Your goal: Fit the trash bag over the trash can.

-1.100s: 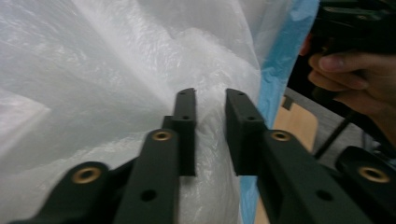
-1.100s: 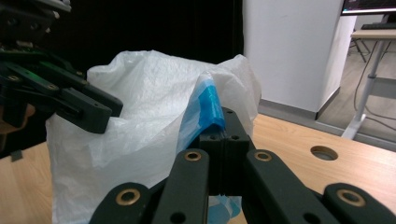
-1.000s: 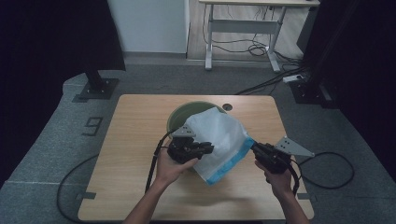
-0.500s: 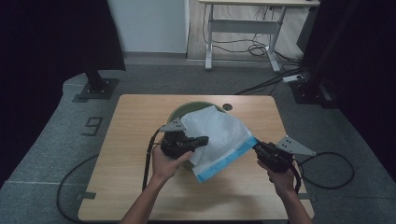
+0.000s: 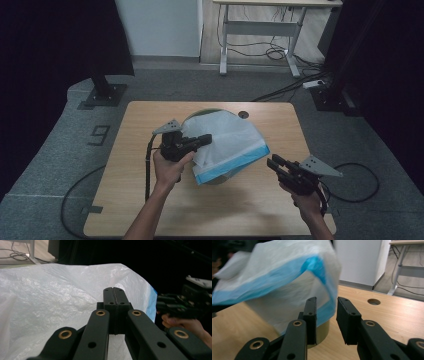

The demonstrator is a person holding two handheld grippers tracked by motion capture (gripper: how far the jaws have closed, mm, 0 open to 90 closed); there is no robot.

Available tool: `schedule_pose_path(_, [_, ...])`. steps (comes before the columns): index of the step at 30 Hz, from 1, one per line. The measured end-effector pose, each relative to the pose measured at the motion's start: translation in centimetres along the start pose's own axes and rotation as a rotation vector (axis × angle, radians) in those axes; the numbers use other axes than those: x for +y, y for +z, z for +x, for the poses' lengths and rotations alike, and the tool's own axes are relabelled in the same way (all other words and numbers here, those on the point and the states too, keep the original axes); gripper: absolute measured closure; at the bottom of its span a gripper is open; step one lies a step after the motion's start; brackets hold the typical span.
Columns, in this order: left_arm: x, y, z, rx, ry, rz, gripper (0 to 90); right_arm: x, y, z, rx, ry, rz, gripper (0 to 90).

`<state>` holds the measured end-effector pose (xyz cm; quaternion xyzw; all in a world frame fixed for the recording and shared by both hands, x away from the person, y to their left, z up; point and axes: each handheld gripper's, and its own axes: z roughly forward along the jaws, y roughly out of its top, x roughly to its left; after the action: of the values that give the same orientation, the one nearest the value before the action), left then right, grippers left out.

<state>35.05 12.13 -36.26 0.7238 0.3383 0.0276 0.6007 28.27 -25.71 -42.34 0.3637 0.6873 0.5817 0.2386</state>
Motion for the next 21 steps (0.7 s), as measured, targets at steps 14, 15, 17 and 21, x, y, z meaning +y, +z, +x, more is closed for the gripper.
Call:
schedule_pose_path(14, [0.0,-1.5,1.0,0.014,-0.037,-0.020,89.7,0.3,1.1,2.2,0.067,-0.026,-0.019,65.6])
schedule_pose_path(15, [0.0,-1.5,1.1,0.016,-0.037,-0.020,89.7,0.3,1.2,2.2,0.064,-0.023,-0.022,65.4])
schedule_pose_path(17, [-0.1,-1.8,1.2,0.018,-0.039,-0.020,89.7,0.3,1.3,2.2,0.059,-0.016,-0.025,64.7])
schedule_pose_path(21, [-0.3,-2.6,1.4,0.023,-0.038,-0.028,89.7,0.4,1.5,2.0,0.007,-0.020,-0.029,61.4])
